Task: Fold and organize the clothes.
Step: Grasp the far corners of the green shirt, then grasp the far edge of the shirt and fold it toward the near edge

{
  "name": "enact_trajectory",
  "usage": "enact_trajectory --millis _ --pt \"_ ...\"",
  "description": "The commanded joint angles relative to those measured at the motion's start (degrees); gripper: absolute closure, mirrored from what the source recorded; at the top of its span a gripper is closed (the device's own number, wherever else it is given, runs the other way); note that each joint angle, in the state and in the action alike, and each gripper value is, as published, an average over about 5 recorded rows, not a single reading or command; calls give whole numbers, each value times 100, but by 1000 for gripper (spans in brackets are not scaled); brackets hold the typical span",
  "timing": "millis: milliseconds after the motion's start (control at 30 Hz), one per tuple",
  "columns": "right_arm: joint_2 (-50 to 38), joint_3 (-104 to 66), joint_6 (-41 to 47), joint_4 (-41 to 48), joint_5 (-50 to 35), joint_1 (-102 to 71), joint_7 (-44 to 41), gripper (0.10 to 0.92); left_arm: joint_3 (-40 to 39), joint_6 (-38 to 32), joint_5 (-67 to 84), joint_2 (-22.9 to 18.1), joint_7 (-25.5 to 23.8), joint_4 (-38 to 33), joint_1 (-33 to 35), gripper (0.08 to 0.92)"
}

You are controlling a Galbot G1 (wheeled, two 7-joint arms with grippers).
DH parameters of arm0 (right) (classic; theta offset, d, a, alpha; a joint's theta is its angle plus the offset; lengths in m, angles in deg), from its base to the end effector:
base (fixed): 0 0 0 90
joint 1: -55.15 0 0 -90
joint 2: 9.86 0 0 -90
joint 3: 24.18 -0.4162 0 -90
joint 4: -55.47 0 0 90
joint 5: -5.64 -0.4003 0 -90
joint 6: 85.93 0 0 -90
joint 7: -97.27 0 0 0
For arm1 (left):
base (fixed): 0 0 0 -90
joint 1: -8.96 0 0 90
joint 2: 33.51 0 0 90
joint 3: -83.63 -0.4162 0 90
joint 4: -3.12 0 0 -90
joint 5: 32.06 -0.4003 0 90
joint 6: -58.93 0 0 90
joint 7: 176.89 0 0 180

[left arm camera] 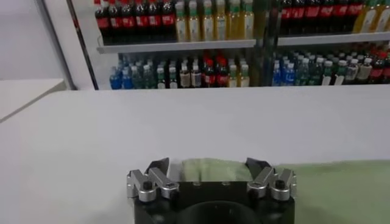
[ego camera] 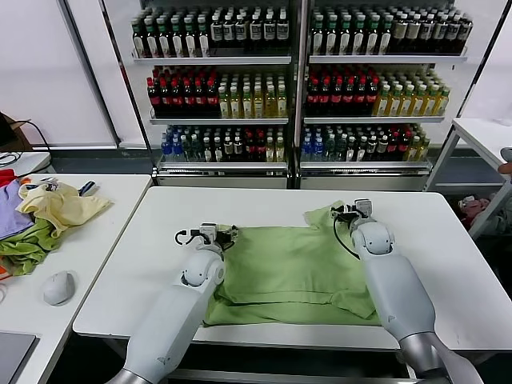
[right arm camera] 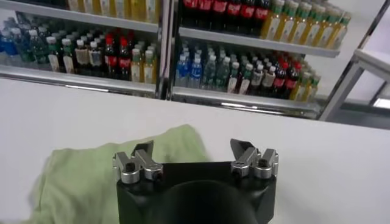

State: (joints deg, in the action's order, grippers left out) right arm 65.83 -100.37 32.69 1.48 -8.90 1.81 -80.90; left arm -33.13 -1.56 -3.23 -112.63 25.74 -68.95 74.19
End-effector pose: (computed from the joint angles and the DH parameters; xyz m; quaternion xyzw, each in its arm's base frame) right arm 0.6406 -0.0861 -0.3340 -0.0056 -0.9647 0.0523 0.2579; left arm 0.5443 -0.0666 -0.3679 -0.0084 -0.9653 -0.0243 0.2598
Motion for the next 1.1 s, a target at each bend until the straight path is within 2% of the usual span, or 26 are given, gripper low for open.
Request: enact_trajectory --millis 33,133,367,567,667,900,1100 --pt "243 -75 102 881 67 329 -111 377 -63 270 408 -5 -98 -23 56 183" --pt "271 -111 159 911 92 298 -173 463 -87 313 438 14 -138 -127 148 241" --pt "234 -60 131 796 54 238 -343 671 -117 302 438 15 -215 -105 187 444" --pt "15 77 -89 -8 -146 -127 -387 844 -71 114 561 89 -222 -387 289 618" --pt "-134 63 -202 -600 -412 -409 -359 905 -4 -44 704 176 -219 -661 375 705" --pt "-472 -207 -190 -2180 -1166 -1134 -200 918 135 -266 1034 409 -177 -1612 751 886" --pt "-732 -494 -62 -3394 -1326 -1833 -85 918 204 -305 1161 488 -165 -2495 1263 903"
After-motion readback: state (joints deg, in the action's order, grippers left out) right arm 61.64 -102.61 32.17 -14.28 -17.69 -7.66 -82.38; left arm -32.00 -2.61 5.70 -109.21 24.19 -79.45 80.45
